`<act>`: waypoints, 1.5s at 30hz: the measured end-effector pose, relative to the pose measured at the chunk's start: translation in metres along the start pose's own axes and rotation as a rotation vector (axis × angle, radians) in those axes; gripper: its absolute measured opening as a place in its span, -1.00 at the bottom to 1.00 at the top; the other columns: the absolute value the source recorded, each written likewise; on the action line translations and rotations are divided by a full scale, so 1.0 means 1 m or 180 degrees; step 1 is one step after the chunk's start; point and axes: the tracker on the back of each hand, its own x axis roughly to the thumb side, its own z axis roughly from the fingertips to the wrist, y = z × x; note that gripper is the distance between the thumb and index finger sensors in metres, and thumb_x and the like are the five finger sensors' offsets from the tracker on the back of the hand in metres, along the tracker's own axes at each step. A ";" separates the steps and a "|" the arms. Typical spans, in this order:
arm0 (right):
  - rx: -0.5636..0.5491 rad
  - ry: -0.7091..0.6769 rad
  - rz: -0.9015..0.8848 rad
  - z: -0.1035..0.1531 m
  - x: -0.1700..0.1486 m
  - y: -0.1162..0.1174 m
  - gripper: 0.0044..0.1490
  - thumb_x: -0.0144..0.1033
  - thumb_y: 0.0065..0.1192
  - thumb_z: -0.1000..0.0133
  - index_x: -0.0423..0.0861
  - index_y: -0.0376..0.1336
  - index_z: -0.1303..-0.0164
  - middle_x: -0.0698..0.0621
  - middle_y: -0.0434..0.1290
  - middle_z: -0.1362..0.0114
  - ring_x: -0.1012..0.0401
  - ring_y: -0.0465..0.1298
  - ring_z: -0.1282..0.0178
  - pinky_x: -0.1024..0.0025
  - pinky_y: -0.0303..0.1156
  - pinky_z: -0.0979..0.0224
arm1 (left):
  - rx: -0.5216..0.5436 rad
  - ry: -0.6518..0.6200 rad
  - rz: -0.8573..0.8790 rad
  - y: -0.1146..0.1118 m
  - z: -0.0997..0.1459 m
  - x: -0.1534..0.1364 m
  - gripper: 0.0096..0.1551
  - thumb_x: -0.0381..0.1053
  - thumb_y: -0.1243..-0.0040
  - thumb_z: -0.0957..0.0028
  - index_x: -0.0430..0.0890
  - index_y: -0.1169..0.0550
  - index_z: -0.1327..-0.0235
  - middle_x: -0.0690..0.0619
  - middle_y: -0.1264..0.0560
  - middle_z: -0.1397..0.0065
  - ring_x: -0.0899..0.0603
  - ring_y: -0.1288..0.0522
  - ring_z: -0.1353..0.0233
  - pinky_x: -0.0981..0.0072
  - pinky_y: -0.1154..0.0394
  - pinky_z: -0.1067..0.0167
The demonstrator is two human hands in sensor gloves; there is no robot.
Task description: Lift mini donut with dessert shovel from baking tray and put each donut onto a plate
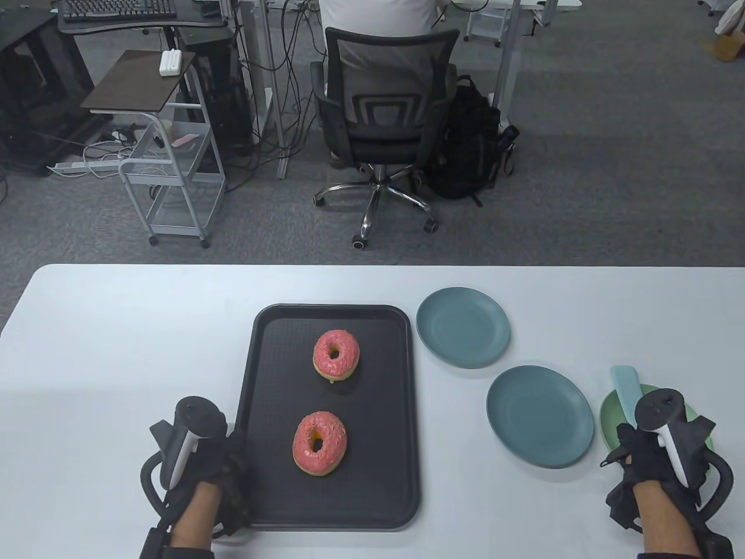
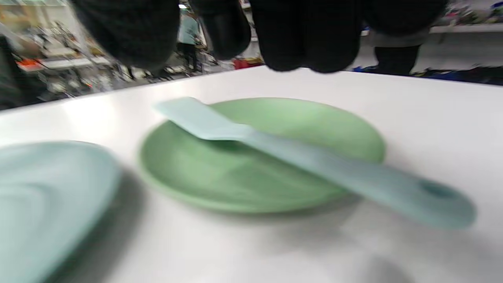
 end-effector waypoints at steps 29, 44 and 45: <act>0.0036 0.0265 0.0189 -0.036 -0.017 0.052 -0.22 -0.03 0.37 -0.05 -0.21 0.27 -0.37 -0.26 0.37 -0.43 -0.19 0.36 -0.28 -0.09 0.32 -0.27 | -0.0127 0.0049 -0.0135 -0.003 -0.004 0.002 -0.38 0.20 -0.23 0.04 0.15 -0.39 -0.32 0.00 -0.48 -0.30 -0.11 -0.62 -0.11 0.05 -0.56 -0.10; -0.0449 -0.0169 -0.0429 -0.005 0.011 -0.006 -0.26 -0.08 0.33 -0.04 -0.12 0.25 -0.40 -0.22 0.49 -0.28 -0.12 0.50 -0.14 -0.12 0.38 -0.29 | -0.0186 -0.0047 -0.0100 -0.006 -0.005 0.004 -0.39 0.20 -0.23 0.05 0.14 -0.42 -0.29 0.02 -0.53 -0.23 -0.07 -0.65 -0.01 0.08 -0.59 -0.04; -0.0496 -0.0343 -0.0389 0.004 0.024 -0.013 -0.26 -0.08 0.34 -0.03 -0.10 0.26 -0.40 -0.22 0.49 -0.29 -0.12 0.51 -0.14 -0.12 0.37 -0.30 | -0.0230 -0.0053 -0.0075 -0.006 -0.004 0.004 -0.38 0.19 -0.24 0.05 0.12 -0.41 -0.31 0.02 -0.53 -0.22 -0.07 -0.65 0.00 0.09 -0.60 -0.03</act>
